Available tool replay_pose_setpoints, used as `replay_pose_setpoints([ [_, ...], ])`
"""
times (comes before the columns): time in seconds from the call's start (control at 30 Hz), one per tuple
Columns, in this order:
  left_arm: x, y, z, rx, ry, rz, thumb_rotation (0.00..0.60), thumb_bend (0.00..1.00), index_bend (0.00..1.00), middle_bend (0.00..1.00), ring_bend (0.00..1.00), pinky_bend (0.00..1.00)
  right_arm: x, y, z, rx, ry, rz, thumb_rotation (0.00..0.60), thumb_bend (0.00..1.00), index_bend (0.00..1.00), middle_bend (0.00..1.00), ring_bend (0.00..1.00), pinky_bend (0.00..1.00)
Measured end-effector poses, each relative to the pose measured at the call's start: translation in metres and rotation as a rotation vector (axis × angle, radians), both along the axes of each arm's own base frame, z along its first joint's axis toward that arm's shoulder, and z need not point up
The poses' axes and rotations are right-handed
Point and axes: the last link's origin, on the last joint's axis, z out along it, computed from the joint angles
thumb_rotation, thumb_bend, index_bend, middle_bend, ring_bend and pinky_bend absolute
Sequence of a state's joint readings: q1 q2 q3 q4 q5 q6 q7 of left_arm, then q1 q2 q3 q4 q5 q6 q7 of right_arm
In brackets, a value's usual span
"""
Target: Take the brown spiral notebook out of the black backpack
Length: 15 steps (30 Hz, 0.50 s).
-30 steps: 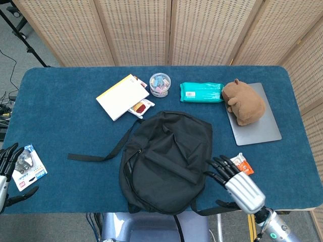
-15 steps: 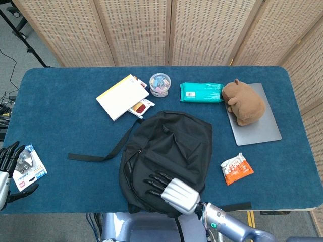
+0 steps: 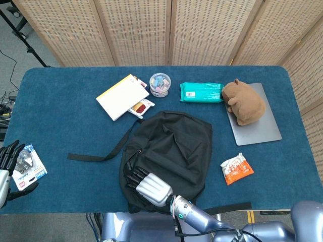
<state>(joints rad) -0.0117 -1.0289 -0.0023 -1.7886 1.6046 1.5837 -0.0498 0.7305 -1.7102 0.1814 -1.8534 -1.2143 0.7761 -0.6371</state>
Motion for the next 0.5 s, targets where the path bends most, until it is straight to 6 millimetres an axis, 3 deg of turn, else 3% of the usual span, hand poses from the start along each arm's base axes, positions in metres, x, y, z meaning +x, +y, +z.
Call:
replay_pose_setpoints([
  [0.23, 0.0, 0.0, -0.001, -0.003, 0.002, -0.001, 0.6, 0.0, 0.0, 0.0, 0.0, 0.0, 0.01, -0.001, -0.023, -0.02, 0.05, -0.061, 0.6, 0.0, 0.21, 0.05, 0.0, 0.03],
  [0.5, 0.0, 0.001, 0.001, 0.002, -0.001, 0.002, 0.6, 0.0, 0.0, 0.0, 0.0, 0.0, 0.014, -0.002, -0.033, -0.074, 0.109, -0.064, 0.6, 0.0, 0.21, 0.03, 0.0, 0.03],
])
